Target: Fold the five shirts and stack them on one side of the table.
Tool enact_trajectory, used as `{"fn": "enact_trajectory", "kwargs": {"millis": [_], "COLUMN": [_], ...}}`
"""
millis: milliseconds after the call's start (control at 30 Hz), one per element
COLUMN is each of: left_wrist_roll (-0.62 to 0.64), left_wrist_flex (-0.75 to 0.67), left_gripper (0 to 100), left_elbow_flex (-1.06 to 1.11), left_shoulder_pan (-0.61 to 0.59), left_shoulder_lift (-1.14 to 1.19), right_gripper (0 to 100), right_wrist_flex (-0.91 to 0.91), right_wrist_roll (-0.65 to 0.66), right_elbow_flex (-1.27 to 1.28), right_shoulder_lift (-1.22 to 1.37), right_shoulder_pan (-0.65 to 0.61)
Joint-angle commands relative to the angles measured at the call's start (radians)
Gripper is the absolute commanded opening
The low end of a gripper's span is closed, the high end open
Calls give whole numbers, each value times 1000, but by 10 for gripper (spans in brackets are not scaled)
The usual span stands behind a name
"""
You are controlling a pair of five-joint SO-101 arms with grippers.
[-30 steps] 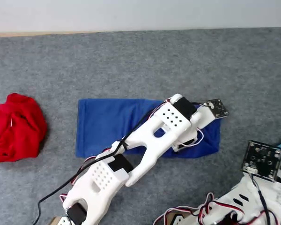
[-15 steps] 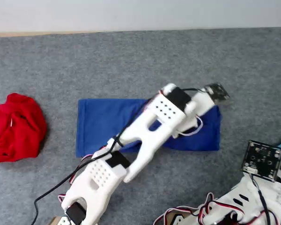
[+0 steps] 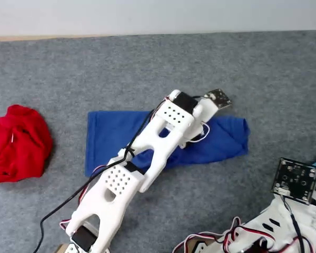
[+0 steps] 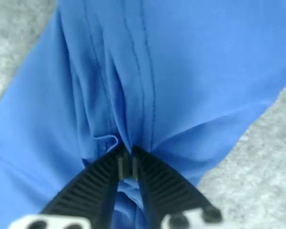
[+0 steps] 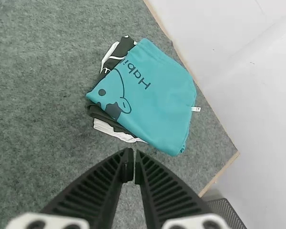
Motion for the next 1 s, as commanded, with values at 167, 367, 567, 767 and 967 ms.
{"fn": "enact_trajectory", "kwargs": {"millis": [167,367,567,767,967], "left_wrist_roll": [92,87,140,158,152], "left_wrist_flex": [35,35,-25,-110,-115], "left_gripper": [172,183,148,99,100], "left_elbow_flex": [-133,-137,-143,-143,-143], "left_shoulder_pan": [-20,-26,-8,54,103], "left_shoulder_lift": [-44,-152,-146,-95,-5], "right_gripper": [11,11,10,10,10], "right_wrist_flex": [-13,-12,-12,-22,-22], "right_wrist_roll": [8,14,81,78,78], "right_elbow_flex": [-6,0,48,49,49], "right_shoulder_lift": [-5,-101,-153,-147,-150], "right_shoulder_pan": [1,-1,4,-1,-1]}}
